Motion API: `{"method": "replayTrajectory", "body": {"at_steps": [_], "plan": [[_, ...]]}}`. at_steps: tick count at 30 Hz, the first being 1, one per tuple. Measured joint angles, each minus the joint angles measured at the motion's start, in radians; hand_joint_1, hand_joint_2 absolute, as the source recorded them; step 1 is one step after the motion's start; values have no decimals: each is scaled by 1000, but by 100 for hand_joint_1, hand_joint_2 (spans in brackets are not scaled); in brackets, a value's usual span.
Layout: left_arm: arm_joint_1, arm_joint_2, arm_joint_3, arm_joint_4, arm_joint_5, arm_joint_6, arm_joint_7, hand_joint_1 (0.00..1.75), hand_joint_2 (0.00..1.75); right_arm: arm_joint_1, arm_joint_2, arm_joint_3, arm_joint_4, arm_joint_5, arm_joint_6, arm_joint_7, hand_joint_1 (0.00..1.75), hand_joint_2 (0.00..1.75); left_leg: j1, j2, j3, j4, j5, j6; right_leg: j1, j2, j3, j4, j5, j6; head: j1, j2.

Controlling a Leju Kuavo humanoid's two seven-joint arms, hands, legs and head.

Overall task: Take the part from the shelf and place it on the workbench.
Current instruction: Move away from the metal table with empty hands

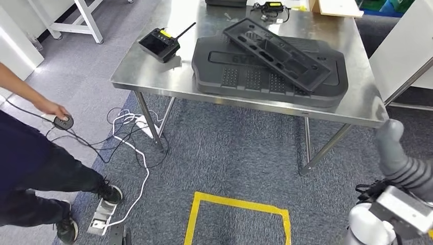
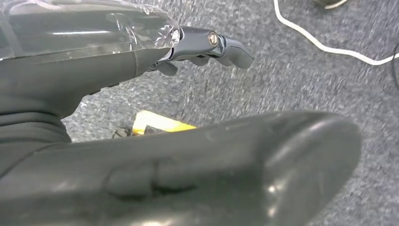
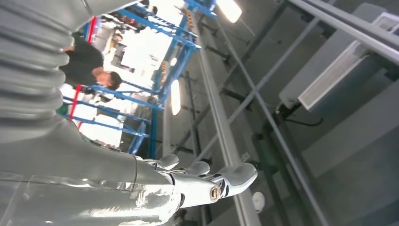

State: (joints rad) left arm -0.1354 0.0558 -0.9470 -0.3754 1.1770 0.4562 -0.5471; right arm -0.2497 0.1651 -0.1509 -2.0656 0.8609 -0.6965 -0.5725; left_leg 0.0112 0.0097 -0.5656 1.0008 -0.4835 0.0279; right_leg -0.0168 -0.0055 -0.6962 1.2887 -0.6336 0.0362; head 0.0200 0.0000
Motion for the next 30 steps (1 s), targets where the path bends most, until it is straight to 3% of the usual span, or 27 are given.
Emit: {"method": "replayTrajectory", "body": {"at_steps": [1,2,3,5,7,9,10,11,12,14,15,16,17,18,19,21,22,24,25,26,29,30], "plan": [[0,0,0,0,0,0,0,0,0,1,0,0,0,0,0,1,0,0,-3,1,-11,5,5,1,0,0,9,15,3,-2,3,0],[0,0,0,0,1,0,0,0,0,1,0,0,0,-1,0,2,0,0,-4,1,-22,11,8,1,1,0,38,-12,24,-5,6,0],[0,0,-1,0,1,0,0,0,0,1,0,0,-1,-1,0,2,0,0,-6,1,-31,18,11,0,3,0,82,-70,52,-10,8,0],[0,0,-1,0,3,0,0,0,0,0,-1,0,-2,0,0,5,0,0,-7,1,-46,29,18,-6,9,1,171,-211,80,-23,12,0],[0,0,-1,0,3,0,0,0,0,-1,-1,0,-4,1,0,8,0,0,-7,1,-54,32,29,-16,16,3,203,-277,80,-31,13,0],[0,0,-1,0,4,0,0,0,0,-1,-1,0,-6,2,0,12,0,0,-7,-1,-59,32,39,-28,16,3,197,-286,95,-39,12,0],[1,0,-2,0,4,0,0,0,0,-1,-2,0,-7,2,0,15,0,0,-7,-2,-64,40,31,-34,13,1,191,-290,105,-44,10,0],[1,0,-3,0,5,0,0,0,0,-1,-2,0,-7,4,1,19,0,0,-6,-4,-73,60,7,-40,10,-1,183,-295,117,-52,6,0],[2,0,-4,0,6,0,0,0,0,-2,-2,1,-7,6,1,22,0,0,-5,-6,-86,100,-36,-45,7,-3,172,-297,129,-58,0,0],[3,0,-6,0,7,0,0,0,0,-1,-2,1,-7,11,1,28,0,0,-1,-6,-116,219,-128,-54,7,-4,144,-294,148,-64,-15,0],[3,0,-7,0,8,0,0,0,0,-1,-2,1,-7,12,1,30,0,0,1,-6,-124,273,-152,-58,7,-4,128,-290,158,-63,-21,0],[3,0,-7,0,9,0,0,0,0,-1,-2,1,-7,14,1,33,0,0,2,-6,-119,303,-151,-60,7,-5,111,-286,167,-62,-26,0],[3,0,-8,0,10,0,0,0,0,-1,-3,1,-7,15,1,35,0,0,4,-6,-100,301,-131,-62,6,-5,95,-281,176,-60,-29,0],[3,0,-8,0,12,0,0,0,0,-1,-3,1,-7,16,1,36,0,0,7,-6,-64,265,-102,-63,5,-5,80,-276,184,-57,-33,0],[2,0,-8,0,14,0,0,0,0,-1,-3,1,-7,16,1,37,0,0,10,-6,-13,203,-81,-64,4,-5,67,-270,191,-53,-37,0],[0,0,-9,-1,15,0,0,0,0,-1,-4,1,-9,17,1,37,0,0,11,-9,80,63,-76,-60,6,-6,48,-258,205,-42,-45,0],[-1,0,-10,-1,16,1,0,0,0,-2,-4,1,-10,17,1,38,0,0,9,-11,103,21,-82,-55,7,-6,43,-255,213,-35,-45,0],[-1,0,-13,-2,17,2,0,0,0,-4,-5,2,-11,17,1,38,0,0,7,-12,100,2,-79,-38,8,-6,39,-257,230,-20,-40,0],[0,0,-15,-2,18,2,0,0,0,-5,-6,2,-11,16,1,39,0,0,8,-10,90,1,-69,-29,6,-4,33,-254,225,-15,-36,0],[0,0,-17,-2,19,2,0,0,0,-6,-7,2,-11,16,1,39,0,0,9,-7,77,-1,-58,-19,5,-3,24,-238,201,-10,-30,0],[-1,0,-18,-2,24,3,0,0,0,-10,-9,1,-11,17,1,45,0,0,6,-1,30,-1,-22,1,3,0,-13,-86,53,-1,-8,0],[-1,0,-18,-2,25,3,0,0,0,-11,-9,1,-11,18,1,49,0,0,3,0,14,1,-10,3,3,0,-20,-24,24,1,-3,0]]}}
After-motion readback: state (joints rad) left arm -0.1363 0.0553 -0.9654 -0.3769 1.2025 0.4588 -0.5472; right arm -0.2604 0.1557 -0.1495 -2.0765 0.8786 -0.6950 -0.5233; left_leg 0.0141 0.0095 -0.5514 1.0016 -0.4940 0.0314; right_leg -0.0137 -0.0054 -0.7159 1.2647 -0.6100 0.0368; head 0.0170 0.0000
